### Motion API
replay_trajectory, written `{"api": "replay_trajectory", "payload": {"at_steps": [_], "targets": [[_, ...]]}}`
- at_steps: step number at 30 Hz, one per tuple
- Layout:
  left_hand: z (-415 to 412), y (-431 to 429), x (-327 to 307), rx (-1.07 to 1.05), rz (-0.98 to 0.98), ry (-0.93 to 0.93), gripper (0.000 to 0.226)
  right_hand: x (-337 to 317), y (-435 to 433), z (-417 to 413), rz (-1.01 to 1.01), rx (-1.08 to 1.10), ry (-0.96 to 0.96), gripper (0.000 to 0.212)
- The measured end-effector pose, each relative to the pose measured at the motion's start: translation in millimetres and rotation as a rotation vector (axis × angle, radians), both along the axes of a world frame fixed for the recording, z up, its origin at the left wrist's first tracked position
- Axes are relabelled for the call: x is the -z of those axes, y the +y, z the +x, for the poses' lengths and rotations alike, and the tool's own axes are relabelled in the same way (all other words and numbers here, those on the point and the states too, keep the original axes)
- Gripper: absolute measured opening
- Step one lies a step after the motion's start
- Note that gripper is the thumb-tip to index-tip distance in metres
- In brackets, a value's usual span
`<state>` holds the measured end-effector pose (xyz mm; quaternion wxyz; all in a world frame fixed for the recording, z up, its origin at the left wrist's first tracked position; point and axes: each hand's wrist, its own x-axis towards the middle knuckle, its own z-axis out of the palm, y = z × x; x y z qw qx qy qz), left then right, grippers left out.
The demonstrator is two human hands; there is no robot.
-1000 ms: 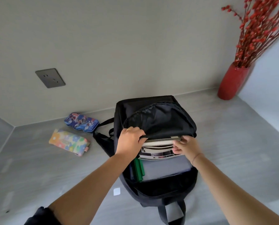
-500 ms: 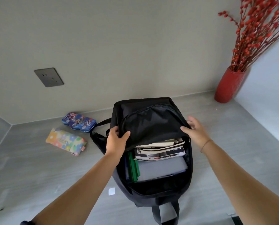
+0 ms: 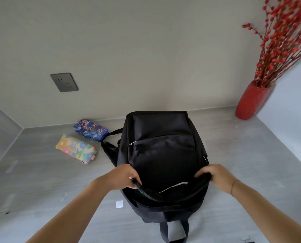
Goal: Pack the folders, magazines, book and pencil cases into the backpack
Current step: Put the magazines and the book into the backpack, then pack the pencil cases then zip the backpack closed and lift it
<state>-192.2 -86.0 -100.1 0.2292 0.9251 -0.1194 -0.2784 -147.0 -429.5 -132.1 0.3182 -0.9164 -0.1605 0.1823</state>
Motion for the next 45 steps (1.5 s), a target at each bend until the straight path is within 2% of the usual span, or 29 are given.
{"api": "replay_trajectory", "payload": {"at_steps": [2, 7, 9, 10, 12, 14, 15, 18, 20, 22, 24, 26, 30, 34, 37, 39, 40, 43, 45], "targets": [[2, 5, -5, 0.0, 0.061, 0.044, 0.026, 0, 9, 1, -0.111, -0.086, 0.025, 0.047], [-2, 6, -7, 0.026, 0.115, 0.076, 0.033, -21, 29, 17, -0.398, -0.326, 0.134, 0.067], [-8, 11, -5, 0.04, 0.054, 0.13, 0.043, -42, 51, 24, -0.384, -0.313, 0.109, 0.064], [-11, 20, -5, -0.006, -0.038, 0.16, 0.045, -53, 71, 28, -0.324, -0.294, 0.053, 0.06], [-13, 37, -8, -0.224, -0.341, 0.158, 0.041, -69, 117, 30, -0.115, -0.229, -0.067, 0.048], [-7, 71, -5, -0.577, -0.609, 0.01, 0.037, -75, 180, 30, 0.097, -0.188, -0.08, 0.042], [-2, 91, 1, -0.758, -0.669, -0.078, 0.037, -74, 211, 30, 0.171, -0.185, -0.057, 0.04], [16, 157, 26, -1.25, -0.688, -0.156, 0.024, -50, 301, 30, 0.266, -0.188, 0.047, 0.036], [25, 198, 49, -1.388, -0.547, -0.151, 0.025, -23, 351, 35, 0.28, -0.089, 0.189, 0.036], [32, 235, 61, -1.39, -0.399, -0.188, 0.031, 1, 394, 39, 0.33, 0.075, 0.383, 0.03], [42, 265, 67, -1.381, -0.386, -0.23, 0.037, 18, 424, 44, 0.338, 0.196, 0.499, 0.006], [53, 294, 73, -1.338, -0.293, -0.261, 0.042, 38, 447, 50, 0.315, 0.275, 0.576, 0.029], [77, 333, 85, -1.269, -0.234, -0.288, 0.042, 55, 472, 54, 0.392, 0.465, 0.699, 0.022], [99, 350, 103, -1.229, -0.198, -0.163, 0.057, 66, 489, 65, 0.527, 0.614, 0.786, 0.025], [106, 356, 114, -1.203, -0.124, -0.162, 0.047, 66, 495, 66, 0.585, 0.639, 0.823, 0.005], [110, 360, 115, -1.252, -0.153, -0.126, 0.052, 66, 494, 67, 0.616, 0.627, 0.856, 0.011], [110, 361, 116, -1.266, -0.173, -0.087, 0.057, 65, 493, 67, 0.629, 0.602, 0.878, 0.007], [104, 355, 119, -1.187, -0.092, -0.002, 0.054, 56, 491, 65, 0.67, 0.495, 0.951, 0.01], [96, 345, 117, -1.235, -0.099, -0.013, 0.055, 43, 489, 63, 0.739, 0.439, 0.93, 0.014]]}}
